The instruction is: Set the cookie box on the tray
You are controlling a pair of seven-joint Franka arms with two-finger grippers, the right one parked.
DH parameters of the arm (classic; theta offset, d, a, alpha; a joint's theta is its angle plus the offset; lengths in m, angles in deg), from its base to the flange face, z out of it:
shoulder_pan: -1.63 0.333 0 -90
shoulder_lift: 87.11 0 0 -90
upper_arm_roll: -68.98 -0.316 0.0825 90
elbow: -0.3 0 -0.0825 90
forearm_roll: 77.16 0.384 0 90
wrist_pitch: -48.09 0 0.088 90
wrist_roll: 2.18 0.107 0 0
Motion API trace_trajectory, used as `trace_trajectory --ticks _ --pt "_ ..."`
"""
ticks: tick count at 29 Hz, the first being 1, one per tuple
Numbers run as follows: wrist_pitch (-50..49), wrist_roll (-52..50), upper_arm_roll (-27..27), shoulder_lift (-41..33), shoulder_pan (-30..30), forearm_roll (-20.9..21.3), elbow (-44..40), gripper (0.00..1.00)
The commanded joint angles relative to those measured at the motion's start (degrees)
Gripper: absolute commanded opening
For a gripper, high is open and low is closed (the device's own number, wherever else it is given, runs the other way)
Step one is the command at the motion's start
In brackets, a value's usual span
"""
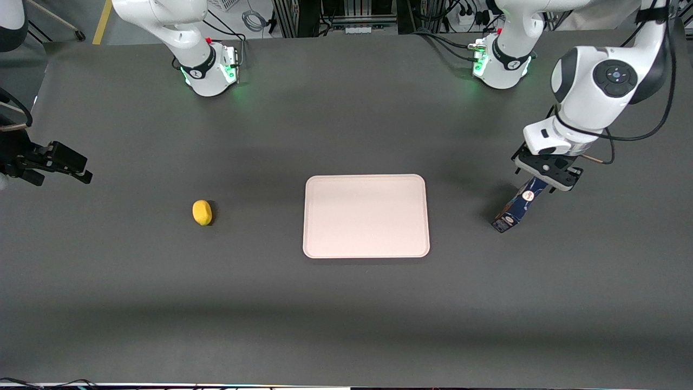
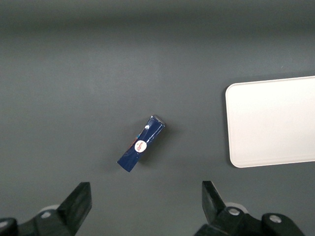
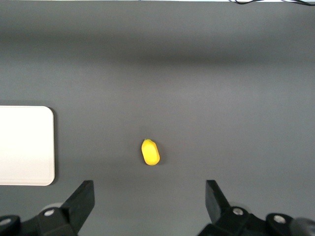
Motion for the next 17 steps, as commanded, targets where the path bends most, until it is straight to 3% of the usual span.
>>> trace_trajectory --ticks 1,7,17 --pt "0.30 0.71 -0.27 0.10 -0.19 0.33 -0.76 0.15" --pt "-1.10 0.54 -0.27 -0.86 -0.19 0.33 -2.17 0.15" --pt "-17.09 -1.57 0.17 -5.78 -0.36 0.25 -9.28 0.15"
